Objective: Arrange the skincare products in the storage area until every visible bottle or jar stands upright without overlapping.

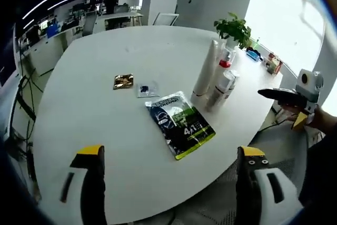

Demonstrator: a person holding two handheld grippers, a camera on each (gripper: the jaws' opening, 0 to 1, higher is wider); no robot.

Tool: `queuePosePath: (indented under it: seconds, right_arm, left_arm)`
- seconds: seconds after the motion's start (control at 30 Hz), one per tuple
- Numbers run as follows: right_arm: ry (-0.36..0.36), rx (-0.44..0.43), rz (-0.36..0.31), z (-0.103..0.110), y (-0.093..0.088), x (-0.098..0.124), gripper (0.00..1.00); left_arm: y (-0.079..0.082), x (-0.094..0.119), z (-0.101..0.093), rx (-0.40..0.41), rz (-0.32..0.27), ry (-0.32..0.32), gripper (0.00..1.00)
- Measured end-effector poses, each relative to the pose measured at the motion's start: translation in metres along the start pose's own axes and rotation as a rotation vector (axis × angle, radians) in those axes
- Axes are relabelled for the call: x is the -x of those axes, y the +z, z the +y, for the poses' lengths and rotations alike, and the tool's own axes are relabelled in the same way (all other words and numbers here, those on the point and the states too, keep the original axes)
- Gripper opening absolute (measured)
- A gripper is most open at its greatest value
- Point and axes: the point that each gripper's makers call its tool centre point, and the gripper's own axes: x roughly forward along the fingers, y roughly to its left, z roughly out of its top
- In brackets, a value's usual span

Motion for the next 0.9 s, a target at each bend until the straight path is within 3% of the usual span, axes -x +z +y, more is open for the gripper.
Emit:
queuePosePath:
  seconds: [0.37, 0.9]
  right_arm:
    - [-0.009, -0.031, 0.002, -0.003, -0.001, 0.001, 1.0]
    - [-0.028, -0.056, 0.018, -0.009, -0.005, 0.0, 1.0]
  left_arm:
    - [0.016, -0.037, 0.009, -0.007, 0.043, 0.047, 0.98]
    - [0.036, -0.093, 0.019, -0.057, 0.122, 0.038, 0.96]
